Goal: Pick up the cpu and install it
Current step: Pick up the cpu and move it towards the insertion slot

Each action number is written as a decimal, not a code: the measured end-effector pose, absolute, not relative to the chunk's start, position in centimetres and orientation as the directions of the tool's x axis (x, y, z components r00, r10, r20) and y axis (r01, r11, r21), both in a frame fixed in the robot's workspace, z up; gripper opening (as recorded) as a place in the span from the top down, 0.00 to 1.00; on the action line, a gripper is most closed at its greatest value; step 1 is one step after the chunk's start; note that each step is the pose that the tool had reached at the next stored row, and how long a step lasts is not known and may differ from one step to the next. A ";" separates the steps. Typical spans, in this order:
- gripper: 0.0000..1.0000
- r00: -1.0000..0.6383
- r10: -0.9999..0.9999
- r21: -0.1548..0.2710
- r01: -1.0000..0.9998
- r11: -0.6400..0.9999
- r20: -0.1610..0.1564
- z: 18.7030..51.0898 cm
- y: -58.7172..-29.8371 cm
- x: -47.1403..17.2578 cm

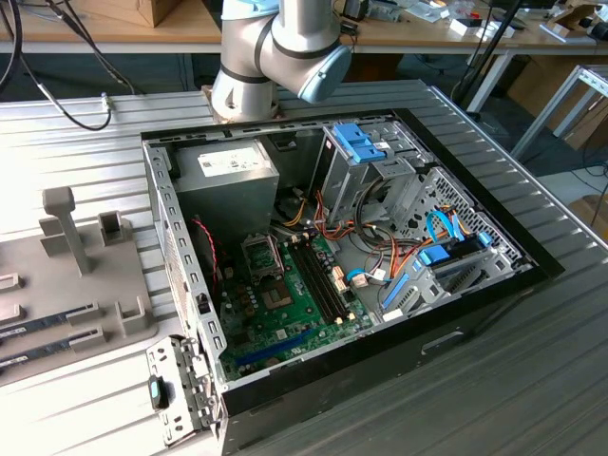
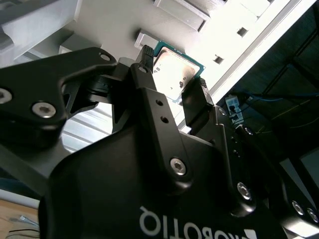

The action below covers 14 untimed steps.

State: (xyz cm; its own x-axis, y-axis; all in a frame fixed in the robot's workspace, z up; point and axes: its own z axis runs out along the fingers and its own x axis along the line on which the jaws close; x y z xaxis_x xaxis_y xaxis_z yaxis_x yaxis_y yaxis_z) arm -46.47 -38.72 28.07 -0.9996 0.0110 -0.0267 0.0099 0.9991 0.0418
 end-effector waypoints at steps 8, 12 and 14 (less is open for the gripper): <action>0.53 -1.000 0.011 0.042 0.010 0.999 -0.027 28.3 -38.7 -46.5; 0.53 -1.000 0.011 0.042 0.010 0.999 -0.027 28.3 -38.7 -46.5; 0.53 -1.000 0.011 0.042 0.010 0.999 -0.027 28.4 -38.7 -46.5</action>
State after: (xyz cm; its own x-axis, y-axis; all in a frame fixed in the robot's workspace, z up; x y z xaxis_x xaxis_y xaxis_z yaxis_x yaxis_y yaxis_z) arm -46.47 -38.72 28.39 -0.9996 0.0111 -0.0268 0.0099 0.9991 0.0423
